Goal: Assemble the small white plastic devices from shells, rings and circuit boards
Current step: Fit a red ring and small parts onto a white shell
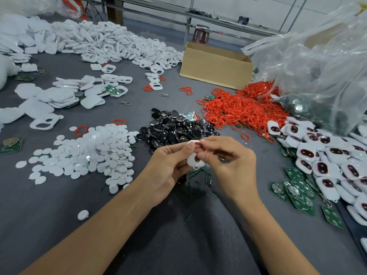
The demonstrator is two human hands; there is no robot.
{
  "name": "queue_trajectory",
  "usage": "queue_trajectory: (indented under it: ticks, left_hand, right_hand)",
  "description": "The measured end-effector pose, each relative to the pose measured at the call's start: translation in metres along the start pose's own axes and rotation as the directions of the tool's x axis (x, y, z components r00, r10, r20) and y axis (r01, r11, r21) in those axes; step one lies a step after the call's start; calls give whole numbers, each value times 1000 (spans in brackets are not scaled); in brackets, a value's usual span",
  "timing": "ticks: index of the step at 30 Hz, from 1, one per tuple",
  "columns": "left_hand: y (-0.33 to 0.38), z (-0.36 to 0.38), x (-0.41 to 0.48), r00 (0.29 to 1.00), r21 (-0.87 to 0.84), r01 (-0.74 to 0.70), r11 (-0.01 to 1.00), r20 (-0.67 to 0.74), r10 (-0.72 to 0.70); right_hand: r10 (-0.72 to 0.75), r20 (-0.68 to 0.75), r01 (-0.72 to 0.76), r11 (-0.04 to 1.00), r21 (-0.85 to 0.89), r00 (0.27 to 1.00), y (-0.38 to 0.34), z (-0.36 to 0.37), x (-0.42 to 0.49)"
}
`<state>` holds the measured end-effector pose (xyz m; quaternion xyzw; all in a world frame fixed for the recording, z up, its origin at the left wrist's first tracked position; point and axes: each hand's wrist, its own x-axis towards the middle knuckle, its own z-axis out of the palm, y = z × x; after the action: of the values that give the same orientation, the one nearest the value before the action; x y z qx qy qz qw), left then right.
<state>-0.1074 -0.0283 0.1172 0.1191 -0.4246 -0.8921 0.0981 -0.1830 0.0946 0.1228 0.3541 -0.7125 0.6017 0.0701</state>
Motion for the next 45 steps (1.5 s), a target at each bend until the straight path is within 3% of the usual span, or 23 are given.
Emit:
queue_trajectory:
  ticks: [3, 10, 21, 27, 33, 39, 45]
  left_hand:
    - [1, -2, -1, 1000, 21, 15, 1000, 20, -15]
    - [4, -3, -2, 997, 2, 55, 998, 61, -55]
    - [9, -5, -5, 991, -48, 117, 992, 71, -114]
    - [9, -3, -5, 993, -38, 95, 995, 72, -92]
    - [7, -2, -4, 996, -18, 77, 997, 43, -76]
    - [4, -2, -2, 999, -52, 38, 998, -5, -38]
    - [-1, -2, -3, 997, 157, -69, 985, -14, 72]
  right_hand:
    - [70, 78, -75, 995, 64, 994, 0, -7, 3]
    - [-31, 108, 27, 999, 33, 994, -3, -9, 0]
    - [-42, 127, 26, 992, 127, 991, 0, -9, 0]
    - [-103, 64, 104, 994, -19, 993, -1, -6, -2]
    - [-110, 37, 112, 992, -54, 993, 4, -5, -1]
    - [-217, 10, 215, 963, -161, 976, 6, 0, 0]
    - [-111, 39, 113, 992, -59, 993, 7, -1, -3]
